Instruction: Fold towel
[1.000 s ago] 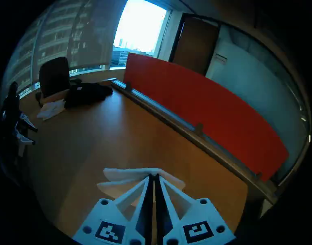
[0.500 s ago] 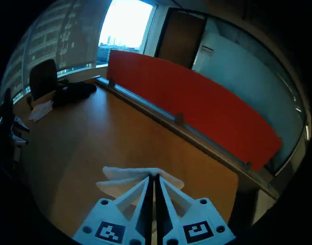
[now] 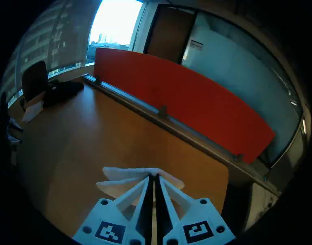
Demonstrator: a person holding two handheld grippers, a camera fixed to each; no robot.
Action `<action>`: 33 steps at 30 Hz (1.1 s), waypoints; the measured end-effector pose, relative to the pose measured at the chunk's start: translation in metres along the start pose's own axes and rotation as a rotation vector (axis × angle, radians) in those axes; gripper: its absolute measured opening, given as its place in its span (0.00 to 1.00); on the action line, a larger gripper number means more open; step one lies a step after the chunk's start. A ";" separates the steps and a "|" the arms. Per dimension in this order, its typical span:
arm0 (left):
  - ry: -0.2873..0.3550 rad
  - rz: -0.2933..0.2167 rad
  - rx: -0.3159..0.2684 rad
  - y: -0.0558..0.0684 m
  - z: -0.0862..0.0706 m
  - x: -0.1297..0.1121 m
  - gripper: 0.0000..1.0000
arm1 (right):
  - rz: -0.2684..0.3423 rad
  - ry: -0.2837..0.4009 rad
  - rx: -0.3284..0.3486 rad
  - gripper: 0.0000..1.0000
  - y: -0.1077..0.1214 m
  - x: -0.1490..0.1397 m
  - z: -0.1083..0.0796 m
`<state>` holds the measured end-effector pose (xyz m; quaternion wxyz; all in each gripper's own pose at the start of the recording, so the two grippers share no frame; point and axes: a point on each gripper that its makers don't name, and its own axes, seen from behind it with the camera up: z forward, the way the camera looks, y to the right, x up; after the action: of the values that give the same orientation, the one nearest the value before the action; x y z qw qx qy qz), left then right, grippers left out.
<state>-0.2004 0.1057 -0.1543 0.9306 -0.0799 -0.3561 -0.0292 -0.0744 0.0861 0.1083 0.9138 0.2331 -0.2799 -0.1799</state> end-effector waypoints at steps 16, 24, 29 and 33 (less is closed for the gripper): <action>0.002 0.026 -0.018 0.014 0.006 0.009 0.97 | 0.035 -0.025 -0.039 0.02 0.026 -0.032 -0.019; 0.006 0.039 -0.026 0.019 0.004 0.013 0.97 | 0.065 -0.050 -0.066 0.02 0.033 -0.064 -0.043; 0.005 0.045 -0.033 0.021 0.003 0.012 0.97 | 0.093 -0.072 -0.082 0.02 0.031 -0.092 -0.059; 0.003 0.054 -0.036 0.023 0.003 0.011 0.97 | 0.120 -0.086 -0.094 0.02 0.029 -0.112 -0.069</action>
<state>-0.1910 0.1286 -0.1477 0.9300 -0.1061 -0.3518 -0.0108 -0.1146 0.1841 0.0250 0.9200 0.1649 -0.3236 -0.1473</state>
